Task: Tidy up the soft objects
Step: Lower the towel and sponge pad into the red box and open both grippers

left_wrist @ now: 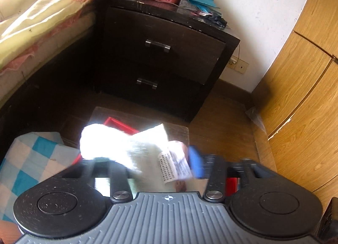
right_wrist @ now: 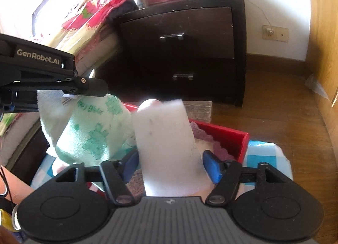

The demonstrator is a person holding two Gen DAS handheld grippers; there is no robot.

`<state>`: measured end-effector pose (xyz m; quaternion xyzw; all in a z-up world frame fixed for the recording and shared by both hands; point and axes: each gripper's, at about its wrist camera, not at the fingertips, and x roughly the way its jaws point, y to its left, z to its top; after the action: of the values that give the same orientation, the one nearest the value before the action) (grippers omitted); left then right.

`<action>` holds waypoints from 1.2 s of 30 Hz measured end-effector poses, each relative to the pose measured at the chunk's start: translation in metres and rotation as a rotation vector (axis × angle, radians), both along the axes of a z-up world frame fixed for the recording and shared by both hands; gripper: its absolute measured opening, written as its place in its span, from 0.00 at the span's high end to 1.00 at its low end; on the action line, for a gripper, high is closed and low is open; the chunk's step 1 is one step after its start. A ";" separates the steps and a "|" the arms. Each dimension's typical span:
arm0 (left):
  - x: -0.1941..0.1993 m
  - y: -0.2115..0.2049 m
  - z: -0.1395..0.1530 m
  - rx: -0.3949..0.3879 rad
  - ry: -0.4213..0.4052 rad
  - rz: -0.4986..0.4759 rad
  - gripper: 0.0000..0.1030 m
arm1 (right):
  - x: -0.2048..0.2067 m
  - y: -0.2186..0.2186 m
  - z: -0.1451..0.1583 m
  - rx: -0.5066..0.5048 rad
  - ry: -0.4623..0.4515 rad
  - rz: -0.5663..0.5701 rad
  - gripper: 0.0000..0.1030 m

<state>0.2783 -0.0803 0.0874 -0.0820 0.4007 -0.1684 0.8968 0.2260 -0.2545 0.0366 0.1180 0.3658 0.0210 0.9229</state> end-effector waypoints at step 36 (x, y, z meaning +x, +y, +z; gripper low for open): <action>-0.004 -0.038 0.009 0.248 0.011 -0.090 0.14 | -0.035 -0.030 0.017 0.024 -0.009 -0.034 0.40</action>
<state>0.2748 -0.1183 0.0961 0.0467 0.4266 -0.1571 0.8895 0.1912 -0.2845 0.0541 0.1353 0.3594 0.0103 0.9232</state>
